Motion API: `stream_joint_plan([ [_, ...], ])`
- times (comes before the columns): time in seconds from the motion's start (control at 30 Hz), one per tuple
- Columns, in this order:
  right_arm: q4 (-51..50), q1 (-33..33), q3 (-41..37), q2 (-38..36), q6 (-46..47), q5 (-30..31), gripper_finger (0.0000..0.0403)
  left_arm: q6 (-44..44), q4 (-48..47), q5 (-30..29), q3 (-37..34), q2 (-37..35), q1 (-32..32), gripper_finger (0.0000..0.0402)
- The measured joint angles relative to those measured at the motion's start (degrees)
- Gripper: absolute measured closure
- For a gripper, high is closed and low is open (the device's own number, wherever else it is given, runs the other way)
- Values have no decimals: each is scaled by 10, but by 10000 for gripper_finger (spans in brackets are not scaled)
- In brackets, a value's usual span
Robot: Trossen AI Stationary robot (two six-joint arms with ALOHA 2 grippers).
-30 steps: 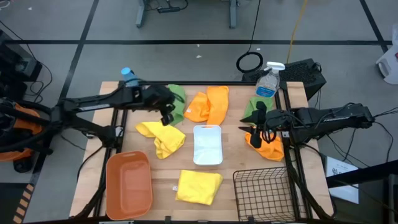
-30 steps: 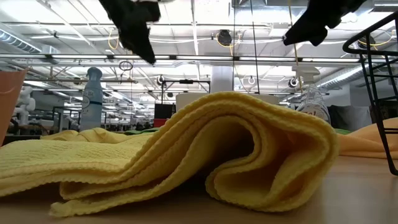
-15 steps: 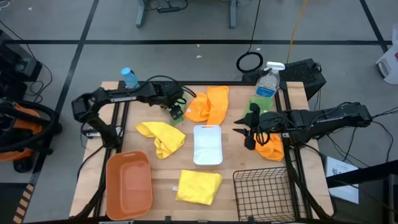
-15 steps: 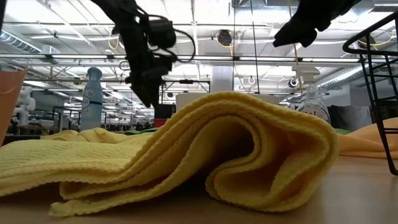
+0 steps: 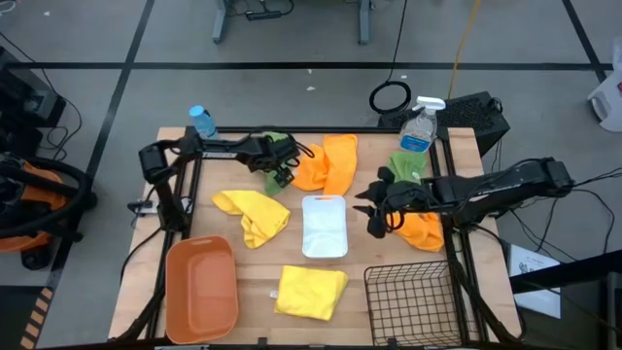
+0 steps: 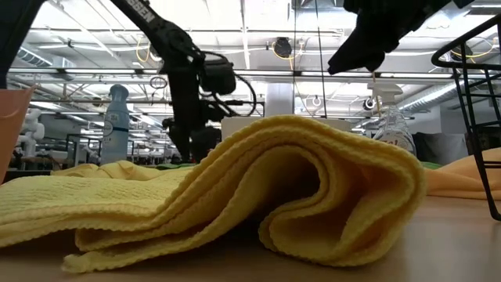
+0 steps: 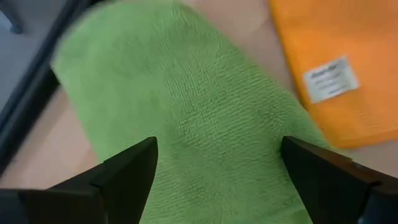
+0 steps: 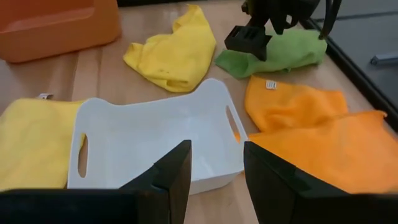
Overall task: Sort microfiber towel by color & place in baskets
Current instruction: Put the left green microfiber towel into the white bin
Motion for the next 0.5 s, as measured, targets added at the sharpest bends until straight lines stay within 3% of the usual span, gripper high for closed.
stream_joint_plan([
  [0.3, 1, 0, 0, 25, 2, 0, 266, 0, 39, 50, 4, 75, 11, 57],
  [0.5, 1, 0, 0, 25, 2, 0, 266, -11, 42, 55, 5, 85, 13, 125],
])
